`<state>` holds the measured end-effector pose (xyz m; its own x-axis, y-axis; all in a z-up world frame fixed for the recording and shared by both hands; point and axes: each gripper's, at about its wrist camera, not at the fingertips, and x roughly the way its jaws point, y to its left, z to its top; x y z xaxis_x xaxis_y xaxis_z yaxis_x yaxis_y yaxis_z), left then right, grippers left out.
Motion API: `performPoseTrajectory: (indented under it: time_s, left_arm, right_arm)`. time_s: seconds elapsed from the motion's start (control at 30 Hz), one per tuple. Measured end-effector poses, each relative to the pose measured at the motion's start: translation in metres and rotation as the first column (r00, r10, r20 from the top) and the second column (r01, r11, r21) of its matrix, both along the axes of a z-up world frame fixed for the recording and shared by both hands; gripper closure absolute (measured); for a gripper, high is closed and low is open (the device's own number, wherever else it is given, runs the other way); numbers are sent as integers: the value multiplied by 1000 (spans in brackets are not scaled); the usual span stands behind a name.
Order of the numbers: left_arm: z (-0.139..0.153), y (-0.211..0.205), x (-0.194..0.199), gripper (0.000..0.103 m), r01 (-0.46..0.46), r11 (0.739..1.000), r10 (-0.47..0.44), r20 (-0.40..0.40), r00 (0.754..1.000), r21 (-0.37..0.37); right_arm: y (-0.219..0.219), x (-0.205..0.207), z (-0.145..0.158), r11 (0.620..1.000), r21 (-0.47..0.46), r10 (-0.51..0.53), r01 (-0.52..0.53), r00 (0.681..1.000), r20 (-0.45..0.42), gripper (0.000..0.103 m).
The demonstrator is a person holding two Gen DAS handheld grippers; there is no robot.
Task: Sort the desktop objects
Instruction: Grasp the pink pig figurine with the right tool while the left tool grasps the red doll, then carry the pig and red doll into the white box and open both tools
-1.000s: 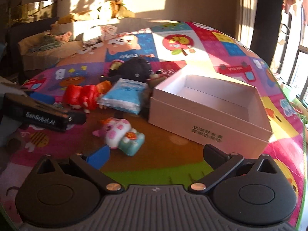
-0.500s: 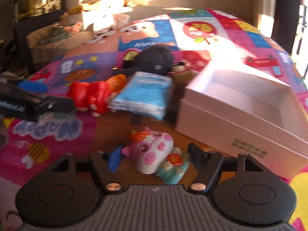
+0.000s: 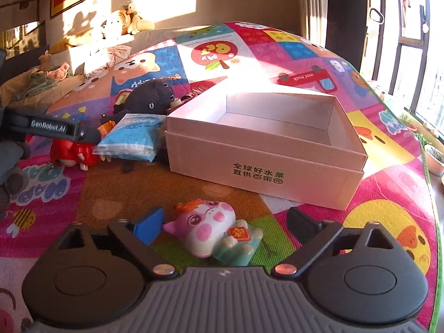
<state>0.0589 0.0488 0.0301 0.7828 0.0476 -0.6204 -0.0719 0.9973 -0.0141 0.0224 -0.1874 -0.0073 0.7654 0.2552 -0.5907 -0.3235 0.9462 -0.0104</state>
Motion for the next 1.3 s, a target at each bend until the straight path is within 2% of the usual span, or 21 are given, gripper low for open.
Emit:
performPoseTrajectory:
  time_s: [0.13,0.3,0.37,0.47,0.53,0.7,0.8,0.87,0.93,0.97,1.03,1.13,1.3]
  left_arm:
    - [2,9,-26,0,26,998,-25,-11,1000,52]
    - [-10,25,-54,0,3,988,9,-76,997,152]
    - [-11,33,-62,0,19,992,-10,-75,997,126]
    - [-5,38,-67,0,66,998,-67,-44,997,-3]
    - [-1,35,-63,0,88,995,-89,-15,996,-50]
    - [-5,19,-37,0,67,998,-66,-10,998,20]
    - [-10,19,-24,0,79,997,-78,-24,997,12]
    - [-9,14,-26,0,158,987,-158,-10,987,-10]
    - [-8,6,-35,0,290,957,-290,0,957,-24]
    - [-9,0,-40,0,343,939,-343,3,939,-18]
    - [-12,-10,-52,0,395,918,-395,3,919,23]
    - [-19,-21,-64,0,383,919,-384,-12,923,92]
    - [-25,-15,-67,0,325,945,-323,-60,945,43]
  right_arm:
    - [-2,0,0,1000,18,1,-1,1000,-2,2]
    - [-2,-1,1,1000,23,-2,2,1000,-1,0]
    - [-2,-1,1,1000,26,-3,3,1000,-1,0]
    - [-2,0,0,1000,28,-6,6,1000,-5,0]
    - [-2,0,0,1000,29,-7,7,1000,-8,0]
    - [-3,0,0,999,31,-8,8,1000,-8,0]
    - [-3,-1,-1,999,32,-5,5,1000,-14,0]
    - [-3,0,-2,999,34,-4,5,1000,-21,0]
    - [-3,1,-2,999,35,-3,4,1000,-29,0]
    - [-3,1,-3,999,36,-3,4,1000,-31,0]
    - [-3,1,-3,999,37,-1,3,999,-34,0]
    - [-3,1,-2,999,37,-2,3,999,-34,0]
    - [-3,1,-2,999,37,-2,3,999,-35,0]
